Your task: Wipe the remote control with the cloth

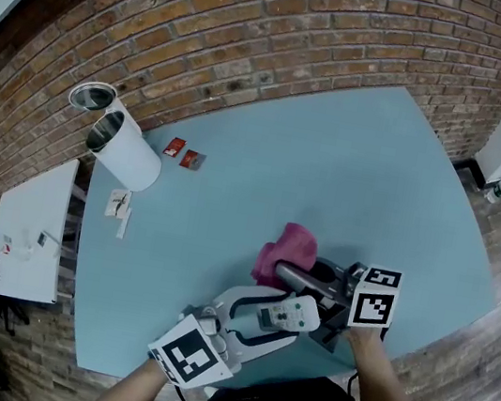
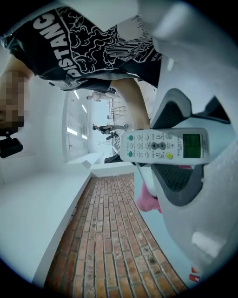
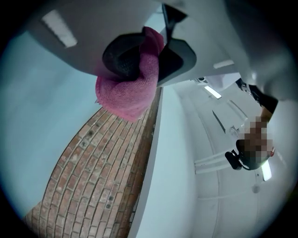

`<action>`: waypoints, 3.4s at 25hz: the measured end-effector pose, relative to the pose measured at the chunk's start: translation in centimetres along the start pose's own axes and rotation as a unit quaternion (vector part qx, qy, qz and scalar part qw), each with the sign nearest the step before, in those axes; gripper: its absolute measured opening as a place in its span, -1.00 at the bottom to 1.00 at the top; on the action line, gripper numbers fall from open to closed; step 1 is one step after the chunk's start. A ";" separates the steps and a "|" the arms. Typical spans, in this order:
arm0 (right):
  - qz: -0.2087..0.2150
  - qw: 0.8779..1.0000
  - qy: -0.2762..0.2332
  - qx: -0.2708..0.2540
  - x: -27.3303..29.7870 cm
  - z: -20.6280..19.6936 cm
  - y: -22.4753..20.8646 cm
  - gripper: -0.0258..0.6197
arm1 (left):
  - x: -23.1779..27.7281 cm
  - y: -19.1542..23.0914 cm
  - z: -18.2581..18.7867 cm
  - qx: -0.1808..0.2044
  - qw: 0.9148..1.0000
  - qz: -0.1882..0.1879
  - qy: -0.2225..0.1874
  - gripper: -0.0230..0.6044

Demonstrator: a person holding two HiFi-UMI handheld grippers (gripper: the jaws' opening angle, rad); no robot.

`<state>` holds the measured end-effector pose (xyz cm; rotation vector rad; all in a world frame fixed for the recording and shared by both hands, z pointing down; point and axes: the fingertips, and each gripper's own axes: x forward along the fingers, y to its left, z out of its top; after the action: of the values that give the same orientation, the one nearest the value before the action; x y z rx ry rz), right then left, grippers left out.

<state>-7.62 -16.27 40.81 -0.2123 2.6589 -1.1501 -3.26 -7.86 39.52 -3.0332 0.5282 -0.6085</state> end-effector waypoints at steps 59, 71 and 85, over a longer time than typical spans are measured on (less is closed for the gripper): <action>-0.148 0.985 0.086 -0.034 -0.2 -8.2 -1.1 -0.73 | -1.4 -1.2 -20.2 0.001 0.946 -0.005 0.323 -0.11; -0.134 0.978 0.150 -0.048 5.5 -13.3 1.0 -0.73 | -5.1 -1.2 -22.2 -0.024 0.947 0.009 0.320 -0.11; -0.159 0.966 0.196 -0.051 5.5 -15.4 0.0 -0.73 | -5.1 -1.5 -22.4 -0.053 0.940 -0.029 0.337 -0.22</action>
<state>-17.11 -6.77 50.13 -0.4936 3.1241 -1.2583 -15.62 -3.41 58.46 -2.8725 0.4778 -1.6895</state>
